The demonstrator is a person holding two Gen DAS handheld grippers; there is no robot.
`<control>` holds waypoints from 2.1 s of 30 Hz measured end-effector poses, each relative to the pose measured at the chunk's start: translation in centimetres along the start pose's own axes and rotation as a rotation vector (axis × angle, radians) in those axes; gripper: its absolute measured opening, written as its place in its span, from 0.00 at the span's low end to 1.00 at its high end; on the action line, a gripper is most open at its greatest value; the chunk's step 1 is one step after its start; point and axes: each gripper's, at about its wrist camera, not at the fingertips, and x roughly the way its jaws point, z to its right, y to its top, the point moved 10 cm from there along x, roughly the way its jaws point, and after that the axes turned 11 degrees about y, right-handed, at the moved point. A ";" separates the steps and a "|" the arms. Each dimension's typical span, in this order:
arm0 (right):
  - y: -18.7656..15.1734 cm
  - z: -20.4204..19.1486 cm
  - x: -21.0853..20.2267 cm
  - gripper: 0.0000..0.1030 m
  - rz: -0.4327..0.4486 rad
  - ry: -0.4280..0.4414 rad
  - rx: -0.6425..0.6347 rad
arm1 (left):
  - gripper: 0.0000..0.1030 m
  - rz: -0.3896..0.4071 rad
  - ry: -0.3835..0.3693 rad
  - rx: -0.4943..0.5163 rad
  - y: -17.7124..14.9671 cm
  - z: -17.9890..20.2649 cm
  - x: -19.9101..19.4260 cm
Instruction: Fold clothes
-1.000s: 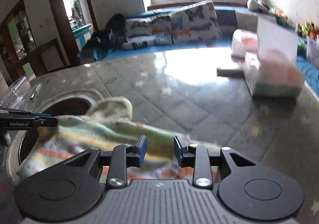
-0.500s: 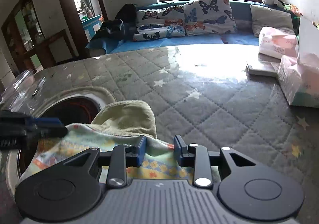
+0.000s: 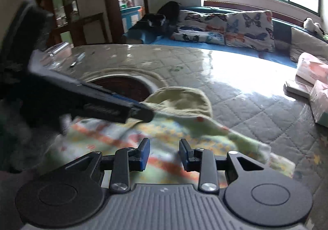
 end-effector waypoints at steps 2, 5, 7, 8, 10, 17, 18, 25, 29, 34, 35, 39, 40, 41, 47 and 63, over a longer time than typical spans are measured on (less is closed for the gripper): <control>-0.6 -1.4 -0.6 0.31 -0.009 0.018 -0.019 | 0.28 0.002 0.001 -0.004 -0.1 0.0 -0.3; -1.7 -2.8 -1.4 0.31 -0.026 0.020 -0.052 | 0.28 0.013 0.001 0.005 -0.7 0.2 -1.2; -2.4 -3.5 -1.9 0.32 -0.033 0.017 -0.074 | 0.28 0.024 0.000 0.015 -1.2 0.4 -2.1; -2.6 -3.8 -2.3 0.32 -0.032 0.012 -0.083 | 0.28 0.029 0.000 0.021 -1.5 0.5 -2.5; -3.1 -4.1 -3.0 0.36 -0.029 0.003 -0.094 | 0.28 0.039 -0.001 0.031 -2.0 0.6 -3.3; -5.0 -2.1 -5.5 0.36 -0.018 -0.051 -0.029 | 0.28 0.087 0.011 0.094 -5.9 0.7 -7.1; -5.4 -1.4 -5.9 0.37 -0.017 -0.064 -0.011 | 0.29 0.088 0.016 0.092 -6.5 0.5 -7.4; -6.7 1.3 -8.1 0.37 -0.012 -0.116 0.054 | 0.29 0.091 0.043 0.024 -8.5 -2.0 -8.7; -5.7 1.3 -8.7 0.37 0.012 -0.124 0.039 | 0.29 0.087 0.060 -0.014 -8.2 -3.3 -8.9; -4.3 1.9 -7.2 0.37 0.046 -0.099 0.070 | 0.29 0.082 0.058 -0.042 -6.8 -3.5 -8.1; -4.3 2.2 -6.8 0.37 0.042 -0.095 0.080 | 0.29 0.080 0.059 -0.046 -6.4 -3.7 -7.8; -4.6 3.4 -6.0 0.37 0.028 -0.100 0.114 | 0.29 0.066 0.072 -0.062 -5.0 -4.6 -6.2; -4.5 3.6 -6.1 0.37 0.029 -0.105 0.118 | 0.29 0.061 0.077 -0.065 -4.7 -4.9 -5.7; -4.4 3.8 -6.1 0.37 0.031 -0.109 0.119 | 0.29 0.054 0.089 -0.068 -4.4 -5.3 -5.1; -2.6 5.0 -5.5 0.37 0.038 -0.130 0.102 | 0.28 0.040 0.117 -0.081 -3.4 -6.6 -3.2; -0.4 6.6 -4.3 0.38 0.034 -0.166 0.088 | 0.29 0.050 0.127 -0.107 -3.0 -7.8 -3.8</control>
